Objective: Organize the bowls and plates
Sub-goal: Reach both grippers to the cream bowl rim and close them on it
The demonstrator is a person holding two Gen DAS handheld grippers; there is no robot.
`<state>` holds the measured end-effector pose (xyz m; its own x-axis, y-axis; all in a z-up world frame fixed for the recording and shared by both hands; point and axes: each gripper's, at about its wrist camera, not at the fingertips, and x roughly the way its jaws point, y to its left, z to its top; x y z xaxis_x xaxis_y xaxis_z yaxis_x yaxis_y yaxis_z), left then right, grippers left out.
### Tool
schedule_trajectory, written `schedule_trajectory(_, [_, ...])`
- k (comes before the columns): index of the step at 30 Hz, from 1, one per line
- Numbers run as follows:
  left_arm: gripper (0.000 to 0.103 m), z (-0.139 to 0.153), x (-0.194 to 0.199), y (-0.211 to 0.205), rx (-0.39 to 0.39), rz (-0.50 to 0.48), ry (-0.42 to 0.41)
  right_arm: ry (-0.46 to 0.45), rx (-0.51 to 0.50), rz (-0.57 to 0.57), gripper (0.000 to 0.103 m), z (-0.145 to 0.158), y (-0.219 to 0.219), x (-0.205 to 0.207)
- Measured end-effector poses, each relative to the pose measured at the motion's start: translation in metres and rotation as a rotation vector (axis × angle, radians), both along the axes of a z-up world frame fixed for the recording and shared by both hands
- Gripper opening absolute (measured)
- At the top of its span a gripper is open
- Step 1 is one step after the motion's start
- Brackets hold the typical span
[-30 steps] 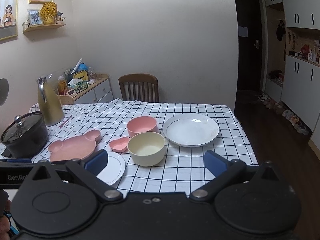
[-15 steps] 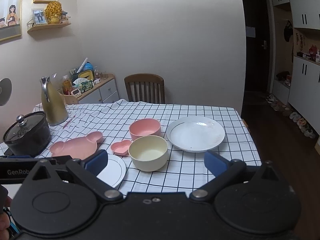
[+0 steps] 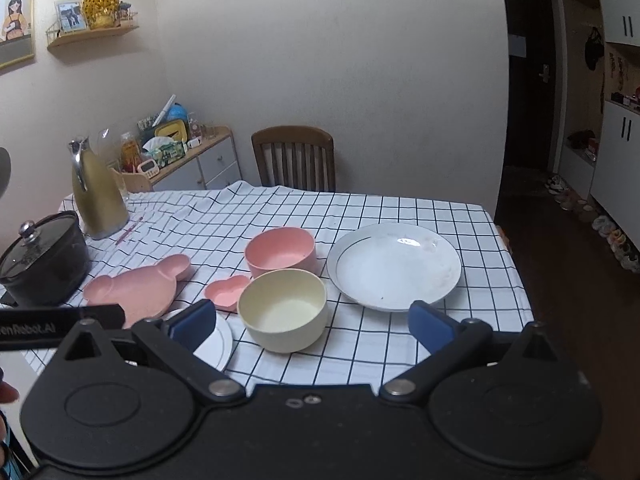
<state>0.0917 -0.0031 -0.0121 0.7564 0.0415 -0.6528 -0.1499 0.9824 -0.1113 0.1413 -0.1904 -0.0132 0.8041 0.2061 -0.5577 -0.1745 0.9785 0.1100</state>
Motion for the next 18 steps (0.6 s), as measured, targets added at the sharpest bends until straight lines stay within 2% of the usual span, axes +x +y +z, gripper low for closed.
schedule_trajectory(3, [0.103, -0.003, 0.028, -0.001, 0.02, 0.001, -0.008, 0.036, -0.02, 0.008, 0.101, -0.01, -0.003, 0.028])
schedule_trajectory(8, [0.103, -0.026, 0.076, -0.005, 0.063, 0.005, 0.043, 0.118, -0.03, -0.012, 0.094, -0.029, -0.007, 0.072])
schedule_trajectory(12, [0.102, -0.043, 0.106, 0.001, 0.052, 0.004, 0.081, 0.197, -0.044, 0.027, 0.089, -0.038, -0.006, 0.1])
schedule_trajectory(16, [0.102, -0.065, 0.134, 0.026, 0.062, 0.072, 0.13, 0.198, -0.107, 0.085, 0.089, -0.03, -0.008, 0.11])
schedule_trajectory(18, [0.098, -0.077, 0.144, 0.039, 0.049, 0.095, 0.17, 0.196, -0.133, 0.112, 0.089, -0.028, -0.008, 0.114])
